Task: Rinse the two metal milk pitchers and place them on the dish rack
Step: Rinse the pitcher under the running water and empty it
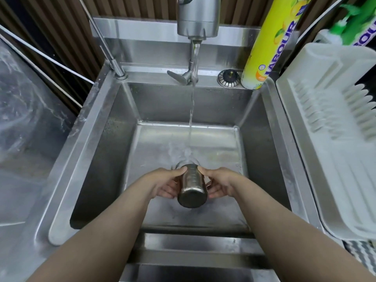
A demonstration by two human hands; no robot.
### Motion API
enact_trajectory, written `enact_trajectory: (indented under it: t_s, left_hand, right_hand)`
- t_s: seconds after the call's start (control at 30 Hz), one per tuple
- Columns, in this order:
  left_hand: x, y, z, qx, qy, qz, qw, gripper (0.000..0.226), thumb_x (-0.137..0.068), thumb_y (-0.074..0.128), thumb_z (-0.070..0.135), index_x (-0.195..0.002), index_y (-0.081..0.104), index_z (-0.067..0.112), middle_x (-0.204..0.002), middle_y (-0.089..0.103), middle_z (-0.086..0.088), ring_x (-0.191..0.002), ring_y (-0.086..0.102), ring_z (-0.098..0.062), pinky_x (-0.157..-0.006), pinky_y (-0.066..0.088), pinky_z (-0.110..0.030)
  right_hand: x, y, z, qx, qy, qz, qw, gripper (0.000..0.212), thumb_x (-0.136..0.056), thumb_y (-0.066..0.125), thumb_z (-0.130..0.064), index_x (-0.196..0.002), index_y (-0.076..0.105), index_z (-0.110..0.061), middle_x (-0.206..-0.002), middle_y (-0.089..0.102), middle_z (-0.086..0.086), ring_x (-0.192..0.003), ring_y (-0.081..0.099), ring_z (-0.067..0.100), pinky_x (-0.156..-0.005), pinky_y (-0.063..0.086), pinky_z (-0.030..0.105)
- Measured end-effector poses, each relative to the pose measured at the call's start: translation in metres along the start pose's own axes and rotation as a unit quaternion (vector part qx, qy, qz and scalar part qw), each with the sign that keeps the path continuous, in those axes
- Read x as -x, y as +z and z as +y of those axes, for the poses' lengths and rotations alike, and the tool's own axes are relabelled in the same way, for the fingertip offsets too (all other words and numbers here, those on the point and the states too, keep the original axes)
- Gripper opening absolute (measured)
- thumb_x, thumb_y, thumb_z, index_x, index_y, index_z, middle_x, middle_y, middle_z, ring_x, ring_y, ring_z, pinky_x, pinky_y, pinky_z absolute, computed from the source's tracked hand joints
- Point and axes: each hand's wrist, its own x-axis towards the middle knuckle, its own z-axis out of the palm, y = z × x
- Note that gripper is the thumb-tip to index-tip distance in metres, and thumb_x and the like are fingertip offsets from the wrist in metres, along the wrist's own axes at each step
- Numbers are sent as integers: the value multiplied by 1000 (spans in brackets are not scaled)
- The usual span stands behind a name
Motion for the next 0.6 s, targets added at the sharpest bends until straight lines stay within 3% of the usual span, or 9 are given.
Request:
enact_trajectory:
  t_s: [0.13,0.2,0.3,0.4,0.6]
  left_hand:
    - [6,3,7,14,-26,-13,999,60,-83,56,59,-106,56,3,-84,64,-11,-74,64,-21,-63,54,-28]
    - [8,4,10,36,2,-16,999,57,-85,57,56,-110,56,5,-88,65,-11,-78,65,-22,-67,55,-30]
    - [13,-2,24,98,91,-20,991,45,-88,57,48,-115,55,12,-94,65,-10,-84,67,-27,-72,58,-35]
    - [28,-12,50,138,174,-4,975,32,-89,57,44,-111,56,19,-95,64,-5,-85,64,-29,-79,56,-39]
    - [73,-25,97,186,325,28,927,12,-91,58,33,-102,61,30,-90,69,9,-79,67,-14,-66,56,-32]
  right_hand:
    - [7,-2,-6,-6,36,6,999,63,-80,63,-53,-102,46,3,-77,60,14,-61,62,21,-49,56,28]
    - [12,-4,-11,-11,15,18,1000,61,-79,66,-50,-103,48,3,-78,62,17,-60,65,23,-51,58,30]
    - [21,-11,-28,-40,-84,31,995,52,-83,66,-41,-112,51,-1,-80,62,15,-62,64,22,-53,60,28]
    - [36,-18,-55,-69,-180,41,980,35,-86,64,-34,-105,49,-10,-84,59,10,-66,60,20,-56,60,27]
    - [83,-26,-105,-81,-315,95,941,30,-82,69,-31,-82,44,-15,-82,62,6,-63,59,15,-51,54,23]
